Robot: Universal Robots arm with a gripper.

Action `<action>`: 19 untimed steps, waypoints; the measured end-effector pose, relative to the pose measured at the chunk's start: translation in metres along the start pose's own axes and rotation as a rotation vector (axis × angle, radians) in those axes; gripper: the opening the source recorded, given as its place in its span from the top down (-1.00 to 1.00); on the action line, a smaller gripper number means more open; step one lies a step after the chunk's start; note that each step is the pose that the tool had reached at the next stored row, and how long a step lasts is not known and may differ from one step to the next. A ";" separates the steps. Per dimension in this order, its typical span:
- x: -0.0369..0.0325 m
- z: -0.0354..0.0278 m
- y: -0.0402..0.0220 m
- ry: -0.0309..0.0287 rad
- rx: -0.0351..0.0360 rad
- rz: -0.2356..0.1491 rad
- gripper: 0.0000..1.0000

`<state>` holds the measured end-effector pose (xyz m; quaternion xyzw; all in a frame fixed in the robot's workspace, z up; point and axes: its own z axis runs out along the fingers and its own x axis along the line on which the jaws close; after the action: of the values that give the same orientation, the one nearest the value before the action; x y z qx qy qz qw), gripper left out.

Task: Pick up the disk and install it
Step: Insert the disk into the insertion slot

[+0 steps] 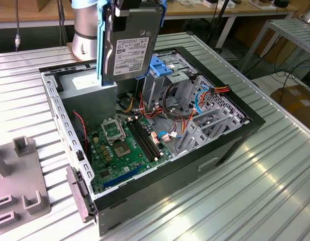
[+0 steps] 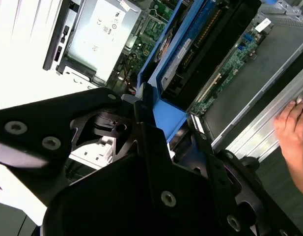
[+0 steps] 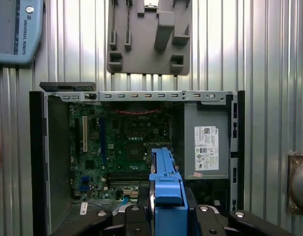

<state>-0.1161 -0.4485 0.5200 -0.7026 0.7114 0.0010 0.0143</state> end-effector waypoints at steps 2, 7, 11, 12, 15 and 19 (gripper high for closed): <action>0.0035 0.0000 -0.0001 0.0000 0.0000 0.000 0.26; 0.0148 0.0001 -0.0011 -0.0001 0.0000 0.000 0.26; 0.0159 0.0004 -0.0102 0.0000 0.0000 0.000 0.26; 0.0159 0.0006 -0.0123 0.0000 0.0000 0.000 0.26; 0.0158 0.0008 -0.0192 0.0000 0.0000 0.000 0.26; 0.0156 0.0013 -0.0334 0.0001 0.0000 0.000 0.26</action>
<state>-0.0828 -0.4645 0.5191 -0.7027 0.7114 0.0010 0.0142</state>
